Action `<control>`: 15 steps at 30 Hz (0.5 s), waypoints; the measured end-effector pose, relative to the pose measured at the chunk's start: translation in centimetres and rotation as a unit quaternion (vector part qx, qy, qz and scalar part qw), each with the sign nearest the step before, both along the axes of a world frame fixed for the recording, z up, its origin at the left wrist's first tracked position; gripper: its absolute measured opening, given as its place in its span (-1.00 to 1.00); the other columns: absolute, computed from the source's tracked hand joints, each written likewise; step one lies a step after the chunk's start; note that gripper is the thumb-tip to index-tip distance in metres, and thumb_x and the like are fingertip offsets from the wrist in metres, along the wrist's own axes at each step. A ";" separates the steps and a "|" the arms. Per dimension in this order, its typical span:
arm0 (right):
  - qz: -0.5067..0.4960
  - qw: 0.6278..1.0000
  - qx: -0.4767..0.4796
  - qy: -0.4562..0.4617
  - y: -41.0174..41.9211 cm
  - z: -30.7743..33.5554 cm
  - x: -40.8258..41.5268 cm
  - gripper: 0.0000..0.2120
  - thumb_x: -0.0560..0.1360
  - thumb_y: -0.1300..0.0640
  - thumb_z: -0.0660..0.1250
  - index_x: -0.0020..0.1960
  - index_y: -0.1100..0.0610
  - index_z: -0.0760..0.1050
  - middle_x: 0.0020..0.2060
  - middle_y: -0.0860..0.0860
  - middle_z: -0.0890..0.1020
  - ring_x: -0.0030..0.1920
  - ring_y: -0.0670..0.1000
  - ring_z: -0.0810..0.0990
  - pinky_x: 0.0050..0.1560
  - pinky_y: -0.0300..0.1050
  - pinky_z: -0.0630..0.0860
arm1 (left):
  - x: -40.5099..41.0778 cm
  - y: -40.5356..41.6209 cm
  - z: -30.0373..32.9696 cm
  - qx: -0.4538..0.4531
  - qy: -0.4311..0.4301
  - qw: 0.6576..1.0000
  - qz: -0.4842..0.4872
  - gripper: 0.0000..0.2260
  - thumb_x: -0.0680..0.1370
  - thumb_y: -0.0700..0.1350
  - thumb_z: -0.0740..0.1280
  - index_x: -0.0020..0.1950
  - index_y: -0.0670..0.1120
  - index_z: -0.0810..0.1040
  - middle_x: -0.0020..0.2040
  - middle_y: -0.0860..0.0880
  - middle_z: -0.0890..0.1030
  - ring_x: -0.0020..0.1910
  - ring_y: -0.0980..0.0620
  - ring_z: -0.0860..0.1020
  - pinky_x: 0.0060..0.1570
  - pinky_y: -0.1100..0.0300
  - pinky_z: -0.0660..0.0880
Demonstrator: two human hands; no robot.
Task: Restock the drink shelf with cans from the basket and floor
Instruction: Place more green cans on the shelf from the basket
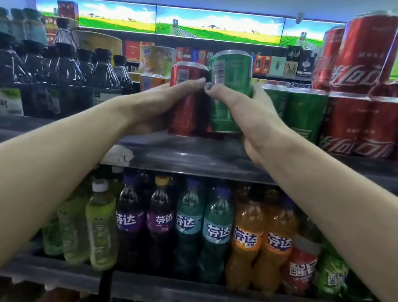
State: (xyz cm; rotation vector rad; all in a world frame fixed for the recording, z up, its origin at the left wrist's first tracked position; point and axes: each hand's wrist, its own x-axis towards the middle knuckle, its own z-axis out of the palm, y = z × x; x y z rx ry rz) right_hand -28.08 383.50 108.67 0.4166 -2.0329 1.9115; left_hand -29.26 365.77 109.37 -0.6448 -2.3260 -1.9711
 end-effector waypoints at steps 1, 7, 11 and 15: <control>-0.009 1.000 0.010 0.000 -0.1 -0.1 0.2 -0.22 0.15 -0.20 0.60 0.31 -0.01 0.51 0.07 -0.06 0.72 0.12 0.01 0.69 0.27 0.08 0.58 | -0.1 -0.4 -0.1 -0.011 0.000 1.000 -0.004 -0.57 0.53 0.15 0.37 0.32 -0.03 0.59 0.18 -0.06 0.74 0.17 -0.06 0.72 0.10 0.05 0.67; -0.058 0.995 0.082 0.007 -0.1 -0.5 1.8 -0.37 0.29 -0.22 0.62 0.23 -0.01 0.50 0.04 -0.07 0.67 0.06 -0.03 0.65 0.17 0.01 0.60 | -0.6 -2.0 -0.2 -0.028 0.008 1.000 -0.007 -0.53 0.38 0.07 0.52 0.26 -0.02 0.61 0.06 -0.05 0.77 0.03 -0.03 0.74 0.05 0.04 0.66; -0.098 0.988 0.100 0.059 0.0 -1.1 3.3 -0.50 0.36 -0.23 0.59 0.14 -0.03 0.48 -0.06 -0.12 0.65 -0.06 -0.13 0.63 -0.11 -0.22 0.53 | -0.6 -1.7 -0.3 -0.029 0.021 0.999 -0.005 -0.59 0.42 0.03 0.50 0.23 -0.04 0.61 0.03 -0.05 0.77 0.02 -0.03 0.74 0.03 0.04 0.64; -0.126 0.981 0.108 0.103 0.7 -1.4 4.4 -0.54 0.36 -0.25 0.58 0.07 -0.06 0.48 -0.04 -0.11 0.64 -0.05 -0.12 0.62 -0.15 -0.26 0.48 | -0.5 -1.7 0.0 -0.001 0.056 0.998 0.031 -0.56 0.42 -0.01 0.56 0.25 -0.11 0.63 0.15 -0.17 0.73 0.14 -0.17 0.71 0.18 -0.16 0.65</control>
